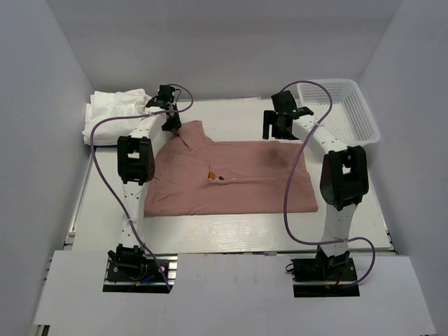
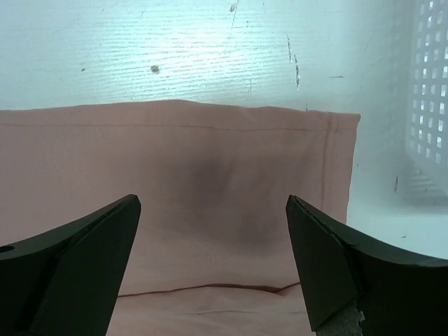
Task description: Fold and stack the t-shirts
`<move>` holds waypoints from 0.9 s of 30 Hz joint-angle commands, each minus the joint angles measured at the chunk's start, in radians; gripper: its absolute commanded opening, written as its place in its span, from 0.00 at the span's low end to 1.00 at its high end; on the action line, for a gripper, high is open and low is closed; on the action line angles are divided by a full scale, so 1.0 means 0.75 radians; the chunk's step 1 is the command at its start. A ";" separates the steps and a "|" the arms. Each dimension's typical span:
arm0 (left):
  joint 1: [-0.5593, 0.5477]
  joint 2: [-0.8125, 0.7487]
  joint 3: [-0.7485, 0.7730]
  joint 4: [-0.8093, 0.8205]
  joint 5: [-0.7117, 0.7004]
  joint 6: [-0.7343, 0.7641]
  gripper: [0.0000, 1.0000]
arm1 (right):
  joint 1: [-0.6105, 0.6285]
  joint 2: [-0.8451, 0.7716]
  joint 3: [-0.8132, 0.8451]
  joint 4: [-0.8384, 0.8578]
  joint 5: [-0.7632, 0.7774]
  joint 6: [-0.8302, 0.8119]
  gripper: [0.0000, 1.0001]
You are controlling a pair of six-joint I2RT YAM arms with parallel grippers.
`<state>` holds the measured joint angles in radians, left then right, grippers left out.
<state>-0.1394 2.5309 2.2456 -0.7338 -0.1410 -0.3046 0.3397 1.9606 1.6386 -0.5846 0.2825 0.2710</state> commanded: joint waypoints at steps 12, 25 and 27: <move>-0.006 -0.053 -0.108 0.105 0.114 0.122 0.00 | -0.011 0.304 0.308 -0.034 0.145 0.127 0.90; -0.006 -0.264 -0.335 0.256 0.102 0.146 0.00 | -0.066 0.384 0.284 -0.035 0.302 0.459 0.90; -0.006 -0.264 -0.335 0.271 0.132 0.163 0.00 | -0.068 0.384 0.264 0.012 0.288 0.465 0.90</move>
<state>-0.1398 2.4145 2.0125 -0.5430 -0.0601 -0.2108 0.2989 2.2471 1.8526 -0.6090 0.4648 0.5716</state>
